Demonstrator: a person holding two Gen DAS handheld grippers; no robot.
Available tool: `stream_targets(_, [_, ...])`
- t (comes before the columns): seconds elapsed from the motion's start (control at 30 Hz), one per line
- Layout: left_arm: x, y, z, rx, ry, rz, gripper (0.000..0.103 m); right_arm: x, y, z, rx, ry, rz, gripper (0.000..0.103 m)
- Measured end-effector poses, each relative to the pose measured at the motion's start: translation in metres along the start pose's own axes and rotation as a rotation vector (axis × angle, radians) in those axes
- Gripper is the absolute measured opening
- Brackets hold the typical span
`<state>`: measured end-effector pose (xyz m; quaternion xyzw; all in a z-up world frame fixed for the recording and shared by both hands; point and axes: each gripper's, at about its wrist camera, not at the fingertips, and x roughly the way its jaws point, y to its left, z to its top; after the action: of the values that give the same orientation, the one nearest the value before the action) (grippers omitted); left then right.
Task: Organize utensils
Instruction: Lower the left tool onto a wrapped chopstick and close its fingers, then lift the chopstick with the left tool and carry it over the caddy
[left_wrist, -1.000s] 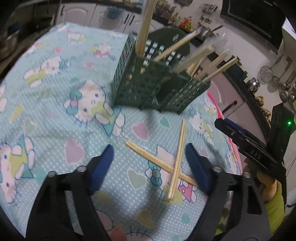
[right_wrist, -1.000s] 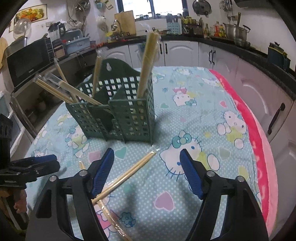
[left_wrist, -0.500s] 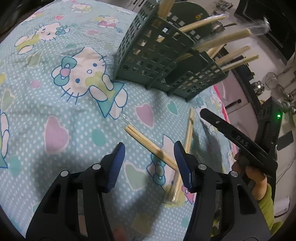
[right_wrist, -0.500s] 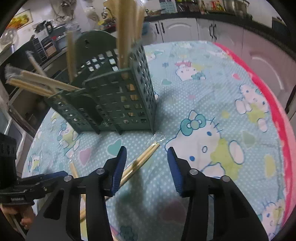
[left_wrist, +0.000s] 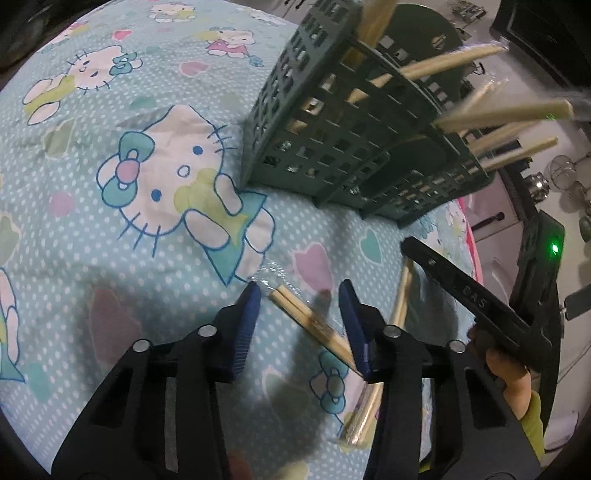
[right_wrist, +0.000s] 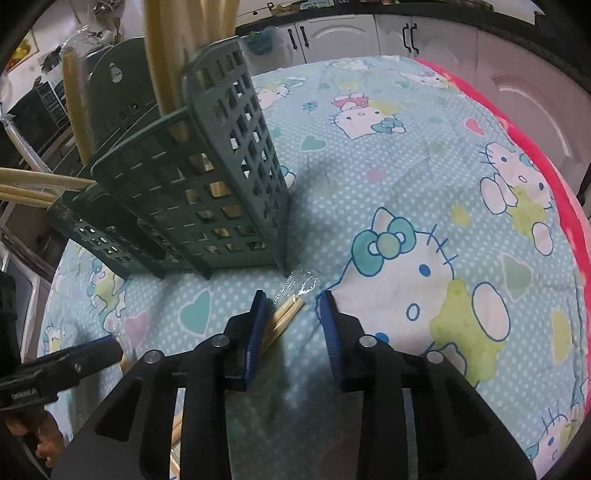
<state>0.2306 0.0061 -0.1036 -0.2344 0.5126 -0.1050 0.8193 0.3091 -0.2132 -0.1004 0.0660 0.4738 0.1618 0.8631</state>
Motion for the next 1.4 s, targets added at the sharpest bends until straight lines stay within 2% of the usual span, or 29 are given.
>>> stream_targets(0.07, [0.002, 0.000, 0.003, 0.000, -0.002, 0.026, 0.025, 0.000, -0.004, 0.001, 0.018, 0.002, 0.010, 0.023])
stream_targets(0.17, [0.004, 0.000, 0.006, -0.004, -0.003, 0.052, 0.019, 0.002, -0.012, 0.003, 0.054, 0.005, 0.032, 0.018])
stream_targets(0.4, [0.009, -0.002, 0.014, -0.026, 0.001, 0.068, 0.019, -0.001, -0.013, 0.000, 0.072, -0.009, 0.039, 0.011])
stream_targets(0.47, [0.008, 0.001, 0.016, -0.024, -0.005, 0.078, 0.014, -0.003, -0.013, -0.001, 0.075, -0.013, 0.043, 0.011])
stream_targets(0.8, [0.000, 0.028, 0.016, -0.058, -0.023, 0.001, 0.003, -0.020, -0.011, -0.007, 0.078, -0.043, 0.078, 0.007])
stream_targets(1.0, [-0.025, 0.036, 0.006, -0.036, -0.084, -0.047, 0.002, -0.037, -0.004, -0.010, 0.059, -0.065, 0.107, 0.006])
stream_targets(1.4, [-0.106, 0.005, 0.002, 0.084, -0.278, -0.085, 0.001, -0.094, 0.039, -0.009, -0.058, -0.187, 0.173, 0.005])
